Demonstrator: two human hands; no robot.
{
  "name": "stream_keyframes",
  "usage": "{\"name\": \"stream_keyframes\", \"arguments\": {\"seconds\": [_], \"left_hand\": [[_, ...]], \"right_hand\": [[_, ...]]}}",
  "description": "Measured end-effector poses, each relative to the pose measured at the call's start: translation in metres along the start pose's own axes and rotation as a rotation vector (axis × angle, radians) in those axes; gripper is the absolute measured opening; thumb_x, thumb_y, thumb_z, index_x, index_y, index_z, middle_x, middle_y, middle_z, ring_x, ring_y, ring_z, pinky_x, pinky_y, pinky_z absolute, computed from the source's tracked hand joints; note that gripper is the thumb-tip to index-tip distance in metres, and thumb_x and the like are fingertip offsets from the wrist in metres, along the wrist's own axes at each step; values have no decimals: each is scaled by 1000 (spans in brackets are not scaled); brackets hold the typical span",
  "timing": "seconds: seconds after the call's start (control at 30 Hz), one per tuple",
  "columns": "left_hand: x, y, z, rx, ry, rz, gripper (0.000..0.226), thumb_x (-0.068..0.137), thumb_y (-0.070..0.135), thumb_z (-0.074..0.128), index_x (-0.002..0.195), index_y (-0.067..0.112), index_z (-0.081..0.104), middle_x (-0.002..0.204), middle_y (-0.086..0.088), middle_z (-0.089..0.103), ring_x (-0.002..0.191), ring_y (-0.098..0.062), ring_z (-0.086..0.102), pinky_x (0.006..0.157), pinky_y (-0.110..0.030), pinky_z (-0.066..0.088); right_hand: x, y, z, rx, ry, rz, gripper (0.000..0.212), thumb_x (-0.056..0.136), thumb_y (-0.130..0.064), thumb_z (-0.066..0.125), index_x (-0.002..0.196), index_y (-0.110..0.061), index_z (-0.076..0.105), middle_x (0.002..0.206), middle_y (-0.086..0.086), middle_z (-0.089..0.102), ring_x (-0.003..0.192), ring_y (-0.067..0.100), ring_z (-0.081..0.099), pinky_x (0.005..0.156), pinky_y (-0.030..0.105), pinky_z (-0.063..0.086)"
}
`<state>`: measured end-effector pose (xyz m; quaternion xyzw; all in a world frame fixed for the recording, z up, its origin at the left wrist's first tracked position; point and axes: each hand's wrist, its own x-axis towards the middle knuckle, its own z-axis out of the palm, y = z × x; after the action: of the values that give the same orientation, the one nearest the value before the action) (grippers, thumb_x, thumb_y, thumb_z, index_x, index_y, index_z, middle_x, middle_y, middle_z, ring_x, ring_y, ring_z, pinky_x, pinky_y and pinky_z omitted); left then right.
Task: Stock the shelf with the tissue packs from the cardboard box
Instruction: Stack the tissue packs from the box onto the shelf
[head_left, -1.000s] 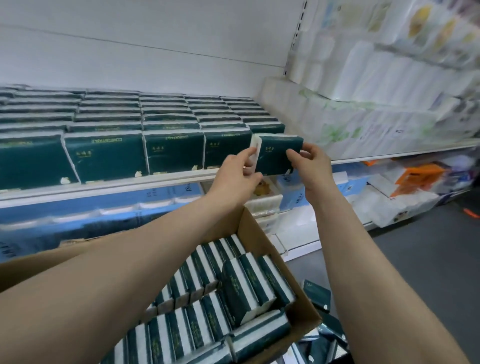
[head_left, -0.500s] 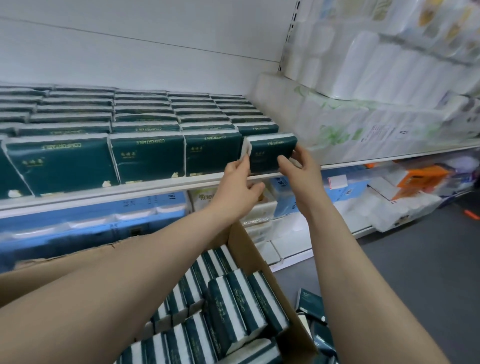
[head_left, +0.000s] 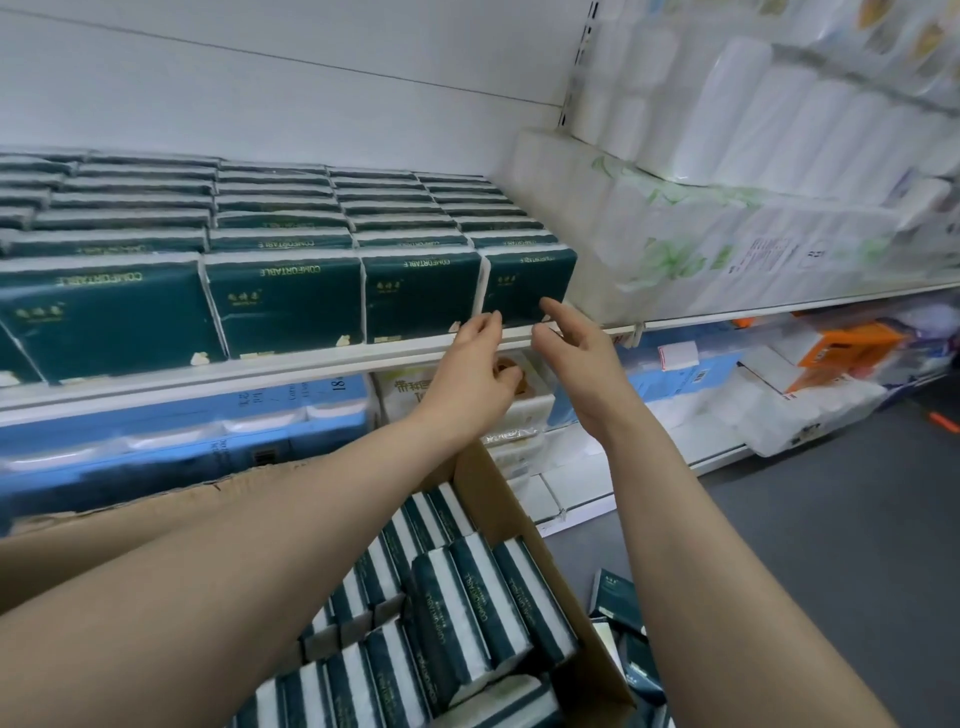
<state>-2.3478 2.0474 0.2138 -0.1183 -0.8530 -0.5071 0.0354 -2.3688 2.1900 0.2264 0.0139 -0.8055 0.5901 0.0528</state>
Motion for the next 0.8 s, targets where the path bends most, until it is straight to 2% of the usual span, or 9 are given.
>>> {"name": "stream_keyframes", "arguments": {"seconds": [0.07, 0.23, 0.37, 0.43, 0.53, 0.63, 0.7, 0.8], "left_hand": [[-1, -1, 1, -13, -2, 4, 67, 98, 16, 54, 155, 18, 18, 163, 3, 9, 149, -16, 12, 121, -35, 19], [-12, -4, -5, -38, 5, 23, 65, 97, 16, 55, 153, 21, 23, 161, 2, 16, 144, -18, 29, 118, -40, 29], [-35, -7, -17, -88, 15, 40, 64, 95, 14, 57, 151, 27, 29, 153, 2, 35, 135, -15, 41, 112, -34, 37], [-49, -13, -24, -98, 24, 31, 62, 94, 14, 59, 148, 29, 33, 142, 5, 47, 129, -12, 46, 109, -34, 41], [-71, -25, -35, -85, 2, -2, 56, 93, 14, 61, 143, 29, 41, 129, 11, 54, 121, -5, 49, 102, -25, 43], [-95, -40, -40, -30, -59, -55, 55, 92, 12, 61, 142, 28, 43, 126, 11, 54, 118, -3, 49, 92, -15, 39], [-111, -54, -39, 22, -114, -98, 54, 92, 9, 61, 141, 25, 44, 126, 10, 54, 118, -3, 48, 93, -17, 40], [-131, -80, -32, 70, -183, -168, 56, 90, 9, 62, 142, 24, 43, 134, 3, 56, 125, -10, 51, 103, -25, 42]], "right_hand": [[0, -1, 0, -8, 4, 2, 47, 101, -24, 53, 147, -31, 45, 133, -13, 47, 119, 5, 46, 89, 20, 40], [-8, -5, -4, -9, 30, -29, 45, 101, -22, 54, 145, -29, 47, 141, -10, 49, 121, 4, 49, 83, 11, 43], [-28, -7, -4, -6, 25, -34, 42, 100, -19, 55, 141, -26, 51, 139, -11, 53, 121, 3, 52, 95, 20, 46], [-42, -9, -2, -13, 15, -31, 40, 99, -17, 57, 138, -25, 54, 132, -11, 58, 117, -1, 55, 95, 20, 47], [-66, -10, 9, -53, -26, -41, 38, 98, -12, 58, 134, -23, 57, 116, -14, 64, 106, -7, 59, 88, 14, 49], [-94, -2, 24, -184, -70, -6, 35, 96, -15, 62, 130, -24, 59, 113, -9, 65, 105, 4, 62, 93, 26, 52], [-115, 8, 35, -323, -101, 52, 36, 93, -19, 65, 128, -21, 61, 110, -5, 66, 102, 11, 63, 94, 34, 53], [-143, 21, 49, -539, -211, 136, 30, 89, -23, 70, 118, -19, 65, 100, -6, 65, 93, 12, 61, 85, 26, 49]]}}
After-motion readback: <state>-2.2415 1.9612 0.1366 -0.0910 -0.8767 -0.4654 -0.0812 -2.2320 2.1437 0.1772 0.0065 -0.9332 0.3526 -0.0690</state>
